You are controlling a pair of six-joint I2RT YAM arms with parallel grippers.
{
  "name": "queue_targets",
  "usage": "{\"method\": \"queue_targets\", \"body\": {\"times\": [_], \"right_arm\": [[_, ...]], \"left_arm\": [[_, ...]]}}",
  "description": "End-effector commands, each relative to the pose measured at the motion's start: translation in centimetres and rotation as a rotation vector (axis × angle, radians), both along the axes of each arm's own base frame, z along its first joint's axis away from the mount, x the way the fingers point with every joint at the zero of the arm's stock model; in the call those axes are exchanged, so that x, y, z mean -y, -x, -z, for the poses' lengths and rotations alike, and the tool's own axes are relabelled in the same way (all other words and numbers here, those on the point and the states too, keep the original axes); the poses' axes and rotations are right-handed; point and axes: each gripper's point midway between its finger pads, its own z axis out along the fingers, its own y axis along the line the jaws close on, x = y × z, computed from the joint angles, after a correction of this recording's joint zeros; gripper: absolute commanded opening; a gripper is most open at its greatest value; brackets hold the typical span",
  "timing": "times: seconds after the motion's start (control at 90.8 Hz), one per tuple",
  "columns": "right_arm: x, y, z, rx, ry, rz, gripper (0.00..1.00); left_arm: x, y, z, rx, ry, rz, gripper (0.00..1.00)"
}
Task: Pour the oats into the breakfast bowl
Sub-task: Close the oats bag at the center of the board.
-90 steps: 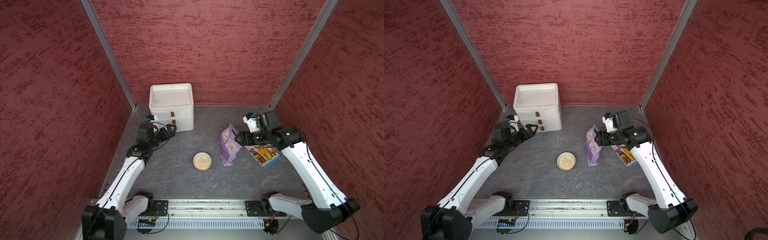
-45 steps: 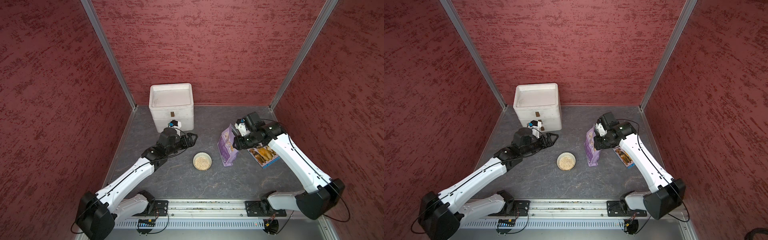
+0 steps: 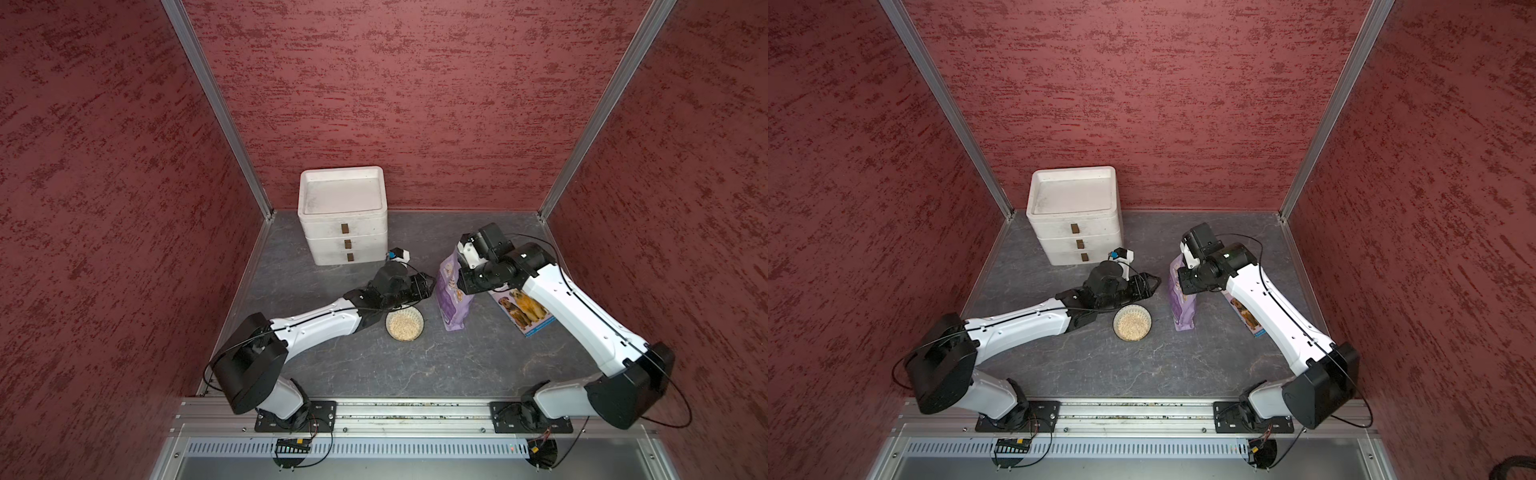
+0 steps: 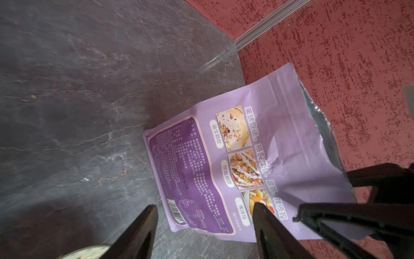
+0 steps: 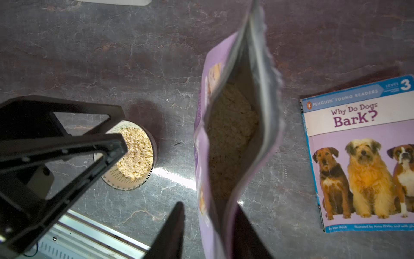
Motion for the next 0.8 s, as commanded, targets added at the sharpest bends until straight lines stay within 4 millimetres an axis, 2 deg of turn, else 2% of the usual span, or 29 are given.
{"method": "queue_targets", "body": {"times": [0.0,0.055,0.077,0.099,0.132,0.143,0.231,0.32,0.408,0.419,0.452,0.485,0.518,0.584,0.617,0.639,0.65,0.683,0.694,0.793], "right_arm": [[-0.4,-2.4,-0.8,0.078,0.002,0.026,0.53],[-0.4,-3.0,-0.3,0.070,0.020,0.035,0.51],[-0.3,-3.2,-0.2,0.067,0.031,0.039,0.47],[-0.3,-3.5,-0.1,0.067,0.038,0.038,0.34],[-0.2,-3.8,0.0,0.068,0.053,0.044,0.02],[-0.1,-3.9,0.0,0.069,0.057,0.047,0.00],[0.3,-4.7,-0.4,0.115,0.071,0.070,0.00],[0.8,-5.2,-1.9,0.184,0.075,0.091,0.00],[0.7,-5.5,-1.9,0.151,0.065,0.089,0.00],[0.7,-5.5,-1.8,0.145,0.064,0.089,0.02],[0.8,-5.8,-1.5,0.130,0.070,0.097,0.29],[0.8,-6.1,-1.3,0.130,0.078,0.099,0.45],[0.9,-6.4,-1.3,0.137,0.080,0.104,0.52],[0.8,-7.0,-1.2,0.142,0.063,0.110,0.55],[0.7,-7.3,-1.3,0.143,0.058,0.112,0.53],[0.7,-7.4,-1.2,0.142,0.055,0.110,0.47],[0.7,-7.5,-1.3,0.144,0.054,0.110,0.42],[0.9,-7.8,-1.3,0.144,0.059,0.116,0.06],[0.9,-7.9,-1.2,0.143,0.062,0.119,0.00],[1.1,-8.2,-1.5,0.179,0.067,0.119,0.00]], "left_arm": [[2.0,-1.1,-1.1,0.029,0.068,-0.007,0.68],[2.6,-1.3,-0.5,0.013,0.072,0.001,0.67],[2.8,-1.3,-0.4,0.010,0.075,0.004,0.67],[3.0,-1.4,-0.2,0.008,0.077,0.007,0.66],[3.3,-1.5,-0.2,0.006,0.081,0.009,0.65],[3.3,-1.5,-0.1,0.004,0.080,0.010,0.64],[3.8,-1.6,0.0,0.003,0.079,0.017,0.62],[4.3,-1.5,0.2,0.002,0.075,0.021,0.60],[5.1,-1.2,0.2,0.002,0.077,0.035,0.59],[5.2,-1.2,0.2,0.001,0.076,0.037,0.59],[5.4,-1.2,0.3,0.001,0.075,0.043,0.59],[5.6,-1.2,0.3,-0.001,0.074,0.046,0.59],[5.8,-1.1,0.3,0.001,0.075,0.049,0.59],[6.2,-1.1,0.4,0.002,0.076,0.054,0.58],[6.4,-1.0,0.4,0.002,0.076,0.060,0.58],[6.6,-1.0,0.4,0.002,0.077,0.065,0.58],[6.6,-0.9,0.4,0.001,0.076,0.066,0.58],[6.9,-0.9,0.5,-0.002,0.076,0.071,0.57],[6.9,-0.9,0.5,-0.003,0.077,0.072,0.57],[7.2,-1.0,0.5,-0.002,0.080,0.075,0.57]]}}
